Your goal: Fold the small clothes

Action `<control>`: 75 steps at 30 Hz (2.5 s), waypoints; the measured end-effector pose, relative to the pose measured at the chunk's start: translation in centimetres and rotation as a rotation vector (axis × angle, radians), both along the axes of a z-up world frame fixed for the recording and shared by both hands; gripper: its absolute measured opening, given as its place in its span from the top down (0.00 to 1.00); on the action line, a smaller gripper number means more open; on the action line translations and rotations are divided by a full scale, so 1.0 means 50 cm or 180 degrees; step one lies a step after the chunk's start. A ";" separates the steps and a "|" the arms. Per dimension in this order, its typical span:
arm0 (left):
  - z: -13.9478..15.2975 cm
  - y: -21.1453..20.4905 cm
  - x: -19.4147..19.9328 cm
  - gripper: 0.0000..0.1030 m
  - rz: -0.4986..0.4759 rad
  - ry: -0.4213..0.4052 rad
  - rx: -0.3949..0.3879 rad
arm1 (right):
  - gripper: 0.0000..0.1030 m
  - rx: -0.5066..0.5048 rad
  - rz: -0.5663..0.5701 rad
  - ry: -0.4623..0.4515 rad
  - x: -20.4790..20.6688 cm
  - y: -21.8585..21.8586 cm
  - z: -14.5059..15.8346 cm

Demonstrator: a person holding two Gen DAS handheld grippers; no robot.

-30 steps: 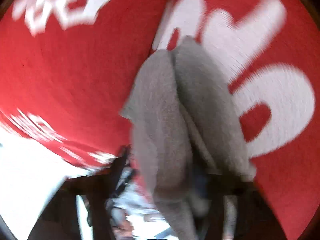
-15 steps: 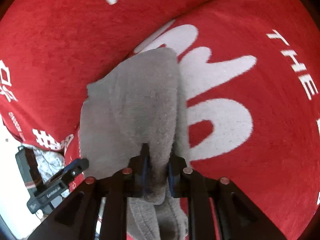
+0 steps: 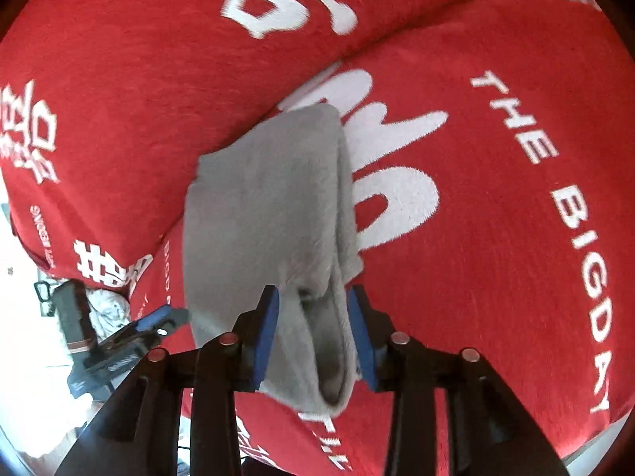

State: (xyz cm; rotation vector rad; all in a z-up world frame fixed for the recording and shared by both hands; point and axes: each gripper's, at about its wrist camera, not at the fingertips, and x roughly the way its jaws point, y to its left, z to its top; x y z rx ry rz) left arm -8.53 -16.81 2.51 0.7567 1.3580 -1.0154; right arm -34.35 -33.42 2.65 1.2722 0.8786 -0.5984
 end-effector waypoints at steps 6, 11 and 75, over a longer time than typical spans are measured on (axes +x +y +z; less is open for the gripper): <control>-0.063 0.048 -0.028 0.22 0.0036 0.0043 0.0227 | 0.78 -0.0008 0.0403 0.0112 0.026 0.048 0.004; -0.074 0.063 -0.024 0.16 0.0120 0.0110 0.0187 | 0.78 -0.0011 0.0638 0.0502 0.036 0.079 -0.045; -0.031 -0.056 0.045 0.02 0.0025 0.0214 0.0300 | 0.36 0.0287 -0.0482 0.0379 -0.030 0.029 -0.034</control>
